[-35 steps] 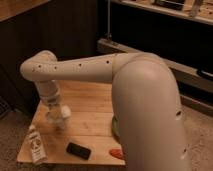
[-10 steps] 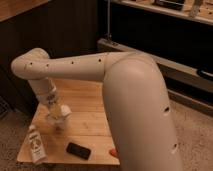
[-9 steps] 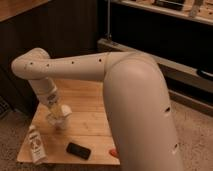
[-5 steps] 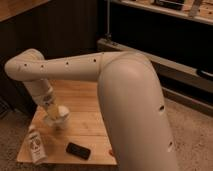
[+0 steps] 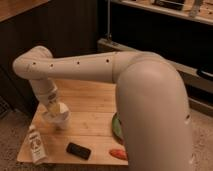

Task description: Place the white sponge in the ceramic cup

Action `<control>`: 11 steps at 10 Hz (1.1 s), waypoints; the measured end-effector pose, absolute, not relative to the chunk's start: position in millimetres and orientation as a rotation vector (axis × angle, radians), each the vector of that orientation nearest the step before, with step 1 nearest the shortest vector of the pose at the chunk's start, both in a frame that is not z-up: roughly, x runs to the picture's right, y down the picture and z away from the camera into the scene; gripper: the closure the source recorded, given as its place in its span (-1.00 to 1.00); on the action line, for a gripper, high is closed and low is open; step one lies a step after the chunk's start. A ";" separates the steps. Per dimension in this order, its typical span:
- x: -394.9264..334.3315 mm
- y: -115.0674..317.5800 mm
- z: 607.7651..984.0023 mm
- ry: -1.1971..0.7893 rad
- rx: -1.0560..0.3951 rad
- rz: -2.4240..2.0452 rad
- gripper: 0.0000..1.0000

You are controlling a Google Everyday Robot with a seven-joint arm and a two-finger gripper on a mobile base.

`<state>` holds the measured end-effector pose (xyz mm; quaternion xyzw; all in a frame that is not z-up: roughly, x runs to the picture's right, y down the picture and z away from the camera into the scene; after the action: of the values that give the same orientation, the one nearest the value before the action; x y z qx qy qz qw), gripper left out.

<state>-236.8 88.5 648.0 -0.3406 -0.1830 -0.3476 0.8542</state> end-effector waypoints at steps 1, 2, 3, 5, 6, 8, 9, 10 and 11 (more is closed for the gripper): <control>-233.3 84.3 650.4 -0.414 -0.699 -0.709 1.00; -235.0 81.7 651.7 -0.462 -0.677 -0.680 1.00; -229.1 76.6 656.7 -0.497 -0.663 -0.640 1.00; -217.3 66.9 671.7 -0.586 -0.647 -0.530 1.00; -216.4 66.9 674.6 -0.617 -0.645 -0.502 1.00; -209.7 68.9 686.6 -0.677 -0.645 -0.440 1.00; -213.1 69.4 687.8 -0.691 -0.646 -0.431 1.00; -214.8 70.2 689.1 -0.698 -0.648 -0.427 1.00; -213.8 71.1 691.7 -0.701 -0.651 -0.420 1.00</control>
<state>-213.8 71.1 691.7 -0.3107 -0.3346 -0.2008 0.8667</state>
